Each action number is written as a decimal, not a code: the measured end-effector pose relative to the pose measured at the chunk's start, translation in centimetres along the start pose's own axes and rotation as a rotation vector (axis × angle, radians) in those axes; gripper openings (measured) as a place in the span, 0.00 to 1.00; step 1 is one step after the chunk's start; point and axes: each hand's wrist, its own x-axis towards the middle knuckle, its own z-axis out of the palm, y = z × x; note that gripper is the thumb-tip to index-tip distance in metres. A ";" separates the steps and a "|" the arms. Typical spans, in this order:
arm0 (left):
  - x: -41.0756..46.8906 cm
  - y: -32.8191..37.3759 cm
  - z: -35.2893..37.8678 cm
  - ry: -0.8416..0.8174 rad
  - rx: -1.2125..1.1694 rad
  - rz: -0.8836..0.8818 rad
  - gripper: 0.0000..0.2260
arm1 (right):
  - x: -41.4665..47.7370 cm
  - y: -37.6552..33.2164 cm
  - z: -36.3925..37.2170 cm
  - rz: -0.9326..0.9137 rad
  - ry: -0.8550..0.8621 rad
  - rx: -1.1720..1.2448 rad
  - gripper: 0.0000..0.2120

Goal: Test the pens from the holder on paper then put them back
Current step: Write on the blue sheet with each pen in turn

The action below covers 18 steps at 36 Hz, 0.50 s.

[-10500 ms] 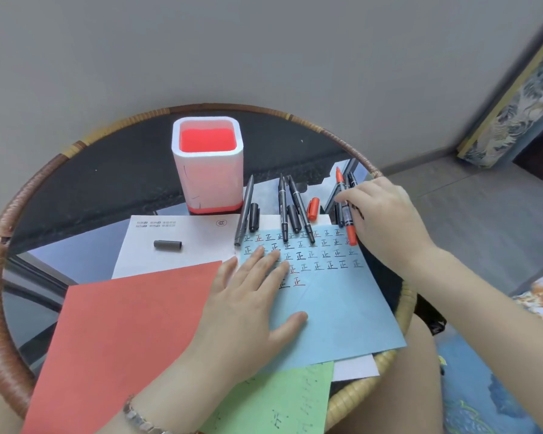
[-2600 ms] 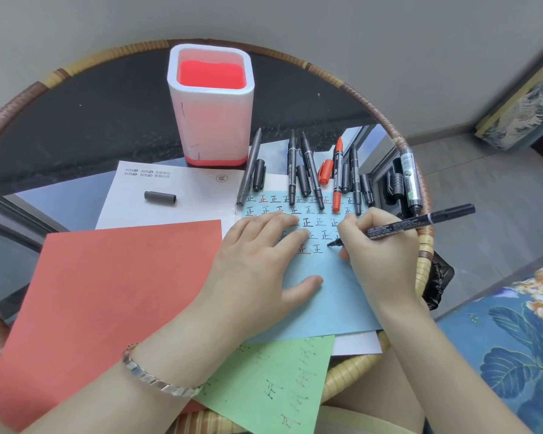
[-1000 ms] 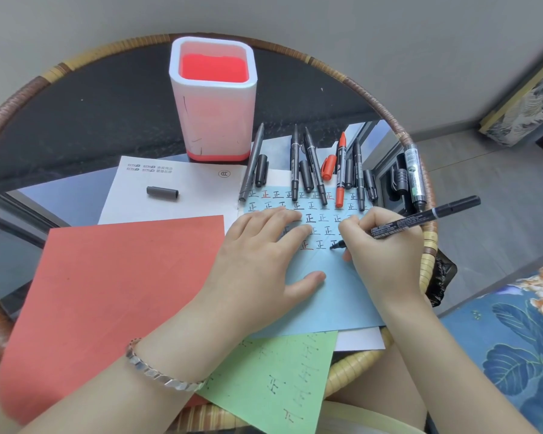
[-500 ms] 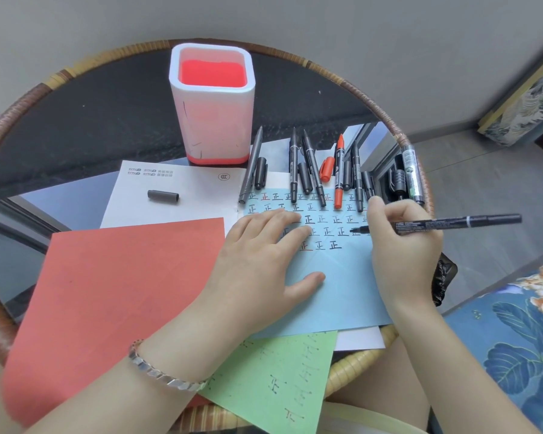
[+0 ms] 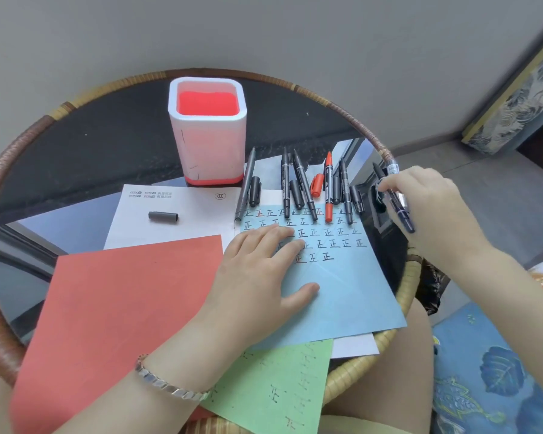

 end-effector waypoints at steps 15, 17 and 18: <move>0.0 -0.1 0.2 0.021 -0.007 0.018 0.25 | 1.3 1.2 2.3 0.158 0.087 -0.028 0.13; 0.0 -0.1 0.3 0.036 -0.019 0.021 0.24 | 1.0 1.7 1.8 0.261 0.102 0.016 0.12; 0.1 -0.1 0.3 0.042 -0.023 0.024 0.24 | 0.9 1.9 1.6 0.308 0.095 0.030 0.12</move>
